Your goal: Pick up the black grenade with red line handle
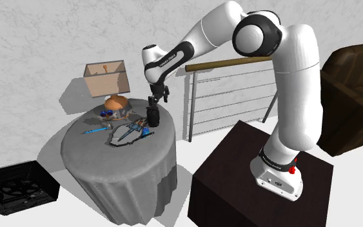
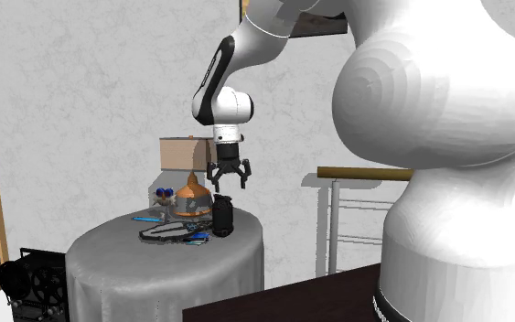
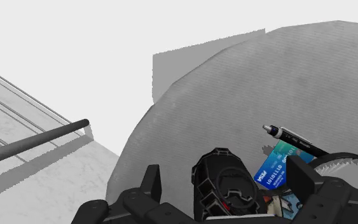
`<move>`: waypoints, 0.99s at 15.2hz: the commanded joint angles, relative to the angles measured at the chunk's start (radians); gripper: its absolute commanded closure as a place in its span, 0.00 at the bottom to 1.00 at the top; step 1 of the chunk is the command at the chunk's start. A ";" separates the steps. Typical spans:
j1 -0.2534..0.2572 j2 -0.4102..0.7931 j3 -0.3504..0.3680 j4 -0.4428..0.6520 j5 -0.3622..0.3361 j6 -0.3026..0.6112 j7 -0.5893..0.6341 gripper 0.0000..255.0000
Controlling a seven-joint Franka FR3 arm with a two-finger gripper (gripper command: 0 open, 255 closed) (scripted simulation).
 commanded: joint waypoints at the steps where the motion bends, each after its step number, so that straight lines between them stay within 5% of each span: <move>1: 0.005 0.088 0.000 0.096 0.000 -0.011 0.003 0.00; 3: 0.012 0.159 0.001 0.175 0.001 -0.023 0.006 0.00; 12: 0.014 0.225 -0.003 0.176 -0.004 0.043 0.010 0.00; 13: 0.014 0.226 -0.003 0.178 -0.004 0.042 0.009 1.00; 15: 0.014 0.226 -0.003 0.177 -0.004 0.042 0.009 1.00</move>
